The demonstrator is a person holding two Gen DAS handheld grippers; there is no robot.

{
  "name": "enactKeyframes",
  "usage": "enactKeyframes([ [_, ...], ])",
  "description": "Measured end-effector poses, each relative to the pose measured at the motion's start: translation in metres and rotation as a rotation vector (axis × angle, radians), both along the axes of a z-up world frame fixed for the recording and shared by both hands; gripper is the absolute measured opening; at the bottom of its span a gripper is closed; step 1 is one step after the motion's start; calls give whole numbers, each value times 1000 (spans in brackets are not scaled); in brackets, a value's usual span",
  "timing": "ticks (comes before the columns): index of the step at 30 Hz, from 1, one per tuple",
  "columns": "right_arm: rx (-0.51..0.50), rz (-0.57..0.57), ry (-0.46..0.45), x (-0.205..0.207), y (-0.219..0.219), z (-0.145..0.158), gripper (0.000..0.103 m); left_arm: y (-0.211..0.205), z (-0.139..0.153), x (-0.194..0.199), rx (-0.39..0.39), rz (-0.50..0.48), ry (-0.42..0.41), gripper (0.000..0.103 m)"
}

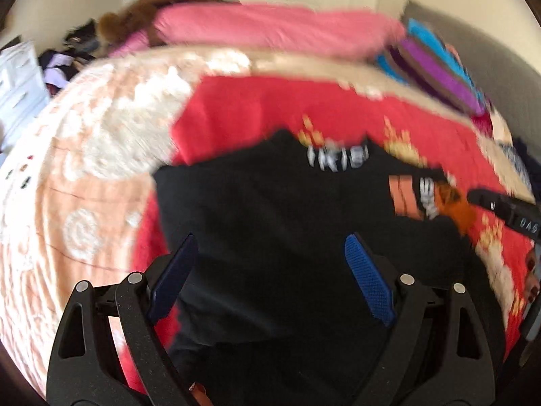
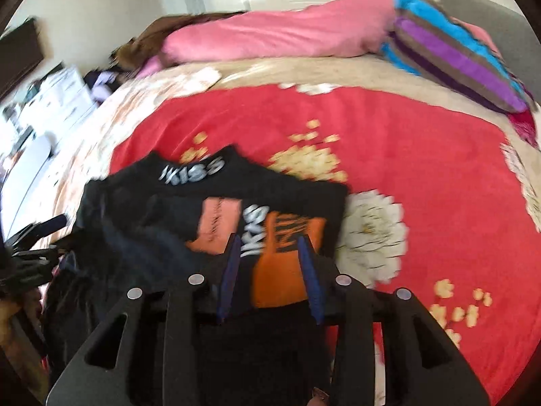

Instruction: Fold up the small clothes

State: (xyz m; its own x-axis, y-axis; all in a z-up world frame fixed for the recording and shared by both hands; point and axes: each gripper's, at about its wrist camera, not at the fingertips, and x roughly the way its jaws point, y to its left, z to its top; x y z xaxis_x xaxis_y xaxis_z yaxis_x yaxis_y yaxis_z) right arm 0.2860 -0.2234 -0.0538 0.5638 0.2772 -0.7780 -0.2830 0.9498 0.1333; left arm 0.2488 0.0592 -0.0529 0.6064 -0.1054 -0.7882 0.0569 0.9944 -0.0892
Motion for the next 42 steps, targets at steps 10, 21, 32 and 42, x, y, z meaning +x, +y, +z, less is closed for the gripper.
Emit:
enactKeyframes([
  [10,-73,4,127,5,13,-47,35,-9,-34,4,76,-32,110,82],
  [21,2,-34,81,-7,8,-26,58,-9,-17,0,26,-31,71,82],
  [32,18,-48,-11,-29,7,5,93,-6,5,-8,5,-13,21,94],
  [42,49,-73,-29,-44,-1,16,98,-4,15,-12,46,6,3,94],
])
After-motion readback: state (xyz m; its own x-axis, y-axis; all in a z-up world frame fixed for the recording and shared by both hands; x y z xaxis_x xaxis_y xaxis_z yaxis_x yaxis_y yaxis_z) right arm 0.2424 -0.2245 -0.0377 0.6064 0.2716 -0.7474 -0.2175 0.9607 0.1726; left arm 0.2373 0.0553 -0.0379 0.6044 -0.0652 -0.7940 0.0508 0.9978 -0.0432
